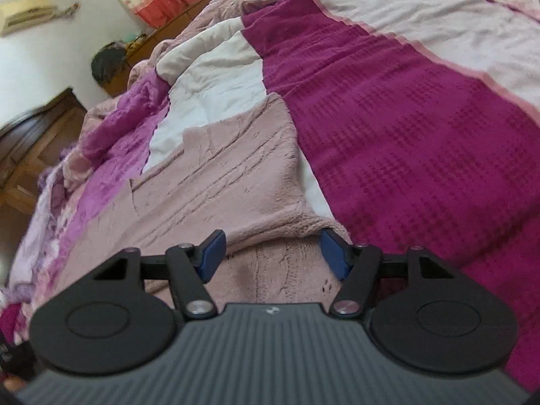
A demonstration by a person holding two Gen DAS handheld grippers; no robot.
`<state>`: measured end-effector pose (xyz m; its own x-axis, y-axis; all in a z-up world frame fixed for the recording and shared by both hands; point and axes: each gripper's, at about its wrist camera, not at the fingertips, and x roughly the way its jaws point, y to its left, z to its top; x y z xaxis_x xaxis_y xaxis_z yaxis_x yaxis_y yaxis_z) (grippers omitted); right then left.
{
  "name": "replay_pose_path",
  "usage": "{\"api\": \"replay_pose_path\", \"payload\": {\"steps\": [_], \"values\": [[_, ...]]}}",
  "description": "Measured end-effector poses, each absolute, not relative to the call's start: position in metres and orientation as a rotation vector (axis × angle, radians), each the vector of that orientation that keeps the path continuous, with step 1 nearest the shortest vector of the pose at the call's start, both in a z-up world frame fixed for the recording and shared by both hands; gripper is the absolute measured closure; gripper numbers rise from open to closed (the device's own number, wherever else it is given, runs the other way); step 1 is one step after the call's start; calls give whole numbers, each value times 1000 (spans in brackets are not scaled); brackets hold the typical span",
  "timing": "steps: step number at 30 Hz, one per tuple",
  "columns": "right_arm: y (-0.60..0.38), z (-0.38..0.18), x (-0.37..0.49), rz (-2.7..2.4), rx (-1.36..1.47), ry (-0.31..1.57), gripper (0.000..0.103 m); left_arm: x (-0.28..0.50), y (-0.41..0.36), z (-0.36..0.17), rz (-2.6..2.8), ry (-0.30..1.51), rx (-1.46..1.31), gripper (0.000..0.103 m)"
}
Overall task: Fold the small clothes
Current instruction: 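Move the left gripper to the other sleeve cuff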
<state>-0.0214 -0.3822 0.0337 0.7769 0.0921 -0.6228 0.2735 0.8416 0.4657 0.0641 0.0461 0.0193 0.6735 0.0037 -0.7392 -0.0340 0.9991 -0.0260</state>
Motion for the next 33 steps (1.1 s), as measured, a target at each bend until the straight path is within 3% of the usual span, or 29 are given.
{"api": "replay_pose_path", "payload": {"steps": [13, 24, 33], "values": [[-323, 71, -40, -25, 370, 649, 37, 52, 55, 32, -10, 817, -50, 1], [-308, 47, -49, -32, 345, 693, 37, 27, 114, 70, 101, 747, -138, 1], [-302, 33, -54, -38, 301, 696, 37, 18, 195, 60, 333, 727, -410, 1]]}}
